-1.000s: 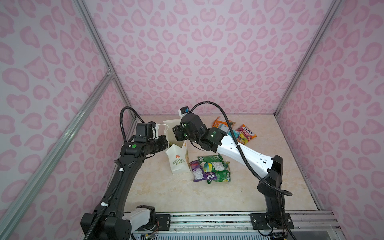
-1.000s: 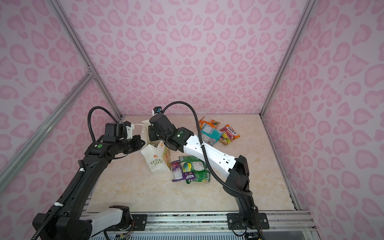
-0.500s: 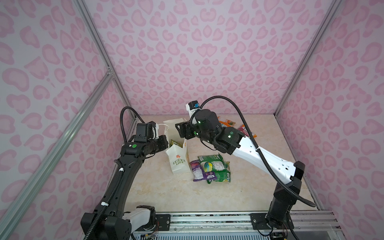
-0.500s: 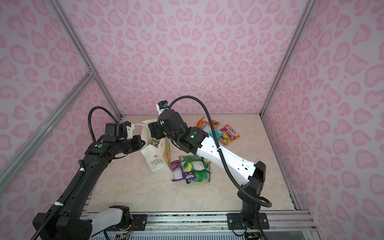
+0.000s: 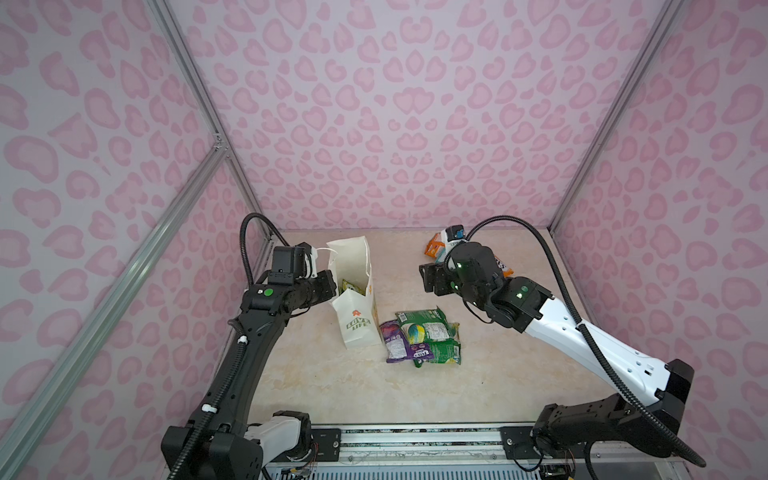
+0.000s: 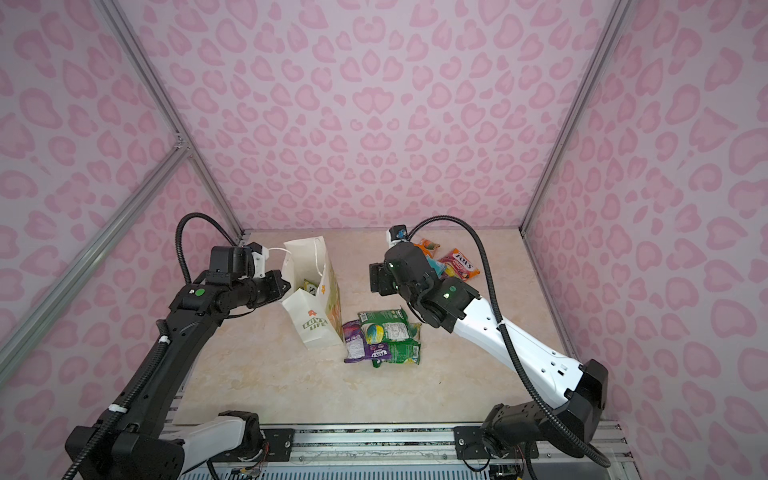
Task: Place the snacks into the paper bag
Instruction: 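Move the right gripper back over the snack pile, then close the right gripper on the edge of another green Spring Tea packet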
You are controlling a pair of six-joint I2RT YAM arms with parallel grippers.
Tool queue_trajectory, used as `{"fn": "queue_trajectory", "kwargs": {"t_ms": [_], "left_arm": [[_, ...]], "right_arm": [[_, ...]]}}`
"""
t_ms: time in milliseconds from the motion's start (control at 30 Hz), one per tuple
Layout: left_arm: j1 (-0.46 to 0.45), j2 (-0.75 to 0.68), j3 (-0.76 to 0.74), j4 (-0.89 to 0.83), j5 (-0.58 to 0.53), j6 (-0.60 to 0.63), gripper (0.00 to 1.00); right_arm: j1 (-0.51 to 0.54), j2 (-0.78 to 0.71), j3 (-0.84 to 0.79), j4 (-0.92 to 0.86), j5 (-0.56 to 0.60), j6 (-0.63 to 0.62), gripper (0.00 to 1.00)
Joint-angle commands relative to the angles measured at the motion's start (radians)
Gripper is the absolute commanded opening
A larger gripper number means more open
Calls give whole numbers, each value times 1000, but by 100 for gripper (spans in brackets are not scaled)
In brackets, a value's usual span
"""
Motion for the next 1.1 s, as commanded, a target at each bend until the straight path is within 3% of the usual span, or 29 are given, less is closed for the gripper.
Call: {"fn": "queue_trajectory", "kwargs": {"t_ms": [0,333,633,867,1067], "left_arm": [[0,0,-1,-7,9,11,4],[-8,5,-3,-7,9,12,4],[-16,6,-2,-11,-4,14,4],[-17,12,-1,-12,3,14,4],[-20,16,-3,-12,-7,14,4]], "right_arm": [[-46,-43,-117,-29,-54,66,84],[-208,-59,-449,115,-256,111,83],[-211,129,-443,172,-371,115,75],[-212,169,-469,192,-343,125,70],[-215,218,-458,207,-332,124,58]]}}
